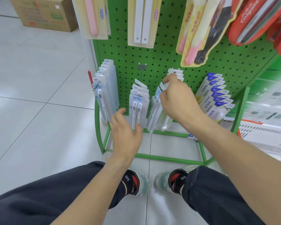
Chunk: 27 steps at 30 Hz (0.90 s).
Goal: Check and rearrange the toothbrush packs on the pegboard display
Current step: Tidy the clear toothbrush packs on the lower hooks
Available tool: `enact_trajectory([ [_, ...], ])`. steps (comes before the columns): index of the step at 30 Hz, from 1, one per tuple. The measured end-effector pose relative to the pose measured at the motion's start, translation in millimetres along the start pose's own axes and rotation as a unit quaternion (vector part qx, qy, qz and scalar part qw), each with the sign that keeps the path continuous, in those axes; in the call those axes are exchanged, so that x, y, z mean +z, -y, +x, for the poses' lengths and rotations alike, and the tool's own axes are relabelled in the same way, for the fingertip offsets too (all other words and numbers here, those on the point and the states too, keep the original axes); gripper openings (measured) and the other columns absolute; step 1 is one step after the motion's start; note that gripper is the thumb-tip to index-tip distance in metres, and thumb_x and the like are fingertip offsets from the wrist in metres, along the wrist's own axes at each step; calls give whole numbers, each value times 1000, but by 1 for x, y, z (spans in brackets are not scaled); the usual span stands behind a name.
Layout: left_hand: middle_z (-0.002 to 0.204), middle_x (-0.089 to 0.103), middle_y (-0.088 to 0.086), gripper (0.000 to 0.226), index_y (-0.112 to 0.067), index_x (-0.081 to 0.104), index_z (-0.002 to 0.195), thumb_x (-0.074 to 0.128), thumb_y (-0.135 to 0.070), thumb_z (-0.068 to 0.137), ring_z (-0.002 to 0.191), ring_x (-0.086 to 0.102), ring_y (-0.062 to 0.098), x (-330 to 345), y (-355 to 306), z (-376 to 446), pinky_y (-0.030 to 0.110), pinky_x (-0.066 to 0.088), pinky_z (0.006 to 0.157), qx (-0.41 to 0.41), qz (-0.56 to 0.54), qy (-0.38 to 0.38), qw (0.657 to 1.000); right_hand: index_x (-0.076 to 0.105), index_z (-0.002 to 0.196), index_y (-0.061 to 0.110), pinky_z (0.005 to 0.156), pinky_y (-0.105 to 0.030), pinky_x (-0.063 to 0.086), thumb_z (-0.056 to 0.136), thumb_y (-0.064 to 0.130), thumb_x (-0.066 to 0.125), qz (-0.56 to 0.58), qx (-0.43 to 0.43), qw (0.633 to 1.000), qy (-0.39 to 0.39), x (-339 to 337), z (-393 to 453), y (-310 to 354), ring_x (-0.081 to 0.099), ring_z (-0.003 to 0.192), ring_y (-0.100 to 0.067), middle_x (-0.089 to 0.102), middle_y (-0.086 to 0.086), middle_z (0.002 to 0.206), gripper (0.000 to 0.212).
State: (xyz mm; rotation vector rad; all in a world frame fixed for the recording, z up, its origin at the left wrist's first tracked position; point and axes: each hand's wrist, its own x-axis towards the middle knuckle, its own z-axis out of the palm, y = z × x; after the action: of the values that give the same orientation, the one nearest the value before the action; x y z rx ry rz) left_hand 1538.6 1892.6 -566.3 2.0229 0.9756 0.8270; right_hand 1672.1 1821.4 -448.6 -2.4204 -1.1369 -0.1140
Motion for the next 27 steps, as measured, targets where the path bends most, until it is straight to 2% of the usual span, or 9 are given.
enact_trajectory([
  [6,122,49,-9,37,-17,47,128,60,-8,94,114,46,3,-5,-20,-49,13,36,97,18,-96,21,995,54,125,5,84,-44,44,93,4,50,67,-24,997,-21,5,-57,-28,58,96,-34,64,-14,99,32],
  [10,131,48,-17,37,-22,46,137,52,-32,102,122,43,-6,-6,-23,-66,13,36,103,20,-116,99,988,66,109,22,74,-22,42,98,12,59,154,-29,988,-4,9,-102,-47,54,81,-8,60,8,89,16],
  [12,132,51,-23,44,-28,46,139,45,-49,100,123,47,-7,-5,-23,-70,15,39,103,1,-143,174,974,69,101,30,69,-15,43,97,14,64,228,-1,973,26,15,-120,-53,59,81,-7,65,12,85,18],
  [15,105,72,-9,25,-27,62,116,53,-45,100,100,68,11,1,-15,-80,32,55,87,-41,-190,240,951,68,93,38,74,-24,51,97,10,64,327,55,942,50,27,-145,-59,65,83,-7,70,14,90,28],
  [17,89,75,1,11,-18,67,99,63,-28,99,83,71,20,2,-11,-90,31,57,72,-88,-216,237,943,70,90,36,78,-33,55,96,9,65,362,84,927,53,38,-159,-62,67,84,-10,71,11,91,28],
  [21,71,70,9,16,-15,70,88,65,-28,97,58,58,11,-1,-1,-117,25,44,56,-113,-185,272,938,72,83,27,77,-52,55,89,20,76,428,158,885,95,59,-180,-63,68,81,-29,74,2,84,10],
  [24,82,75,3,13,-24,74,98,62,-30,99,72,68,16,-7,10,-136,35,51,66,-133,-172,307,927,73,78,30,70,-47,52,83,29,81,430,182,877,112,72,-194,-66,64,78,-38,75,1,79,9],
  [26,91,78,-4,13,-26,74,105,62,-25,99,84,73,12,-11,13,-145,25,54,74,-158,-187,303,921,74,78,26,65,-40,50,82,30,81,437,192,870,125,77,-202,-67,63,73,-35,75,0,77,10],
  [27,90,78,-5,13,-26,73,106,62,-24,99,81,72,11,-13,13,-149,21,52,72,-165,-190,296,922,73,77,23,64,-35,49,83,28,81,448,192,863,135,80,-204,-66,64,70,-29,75,1,77,11],
])
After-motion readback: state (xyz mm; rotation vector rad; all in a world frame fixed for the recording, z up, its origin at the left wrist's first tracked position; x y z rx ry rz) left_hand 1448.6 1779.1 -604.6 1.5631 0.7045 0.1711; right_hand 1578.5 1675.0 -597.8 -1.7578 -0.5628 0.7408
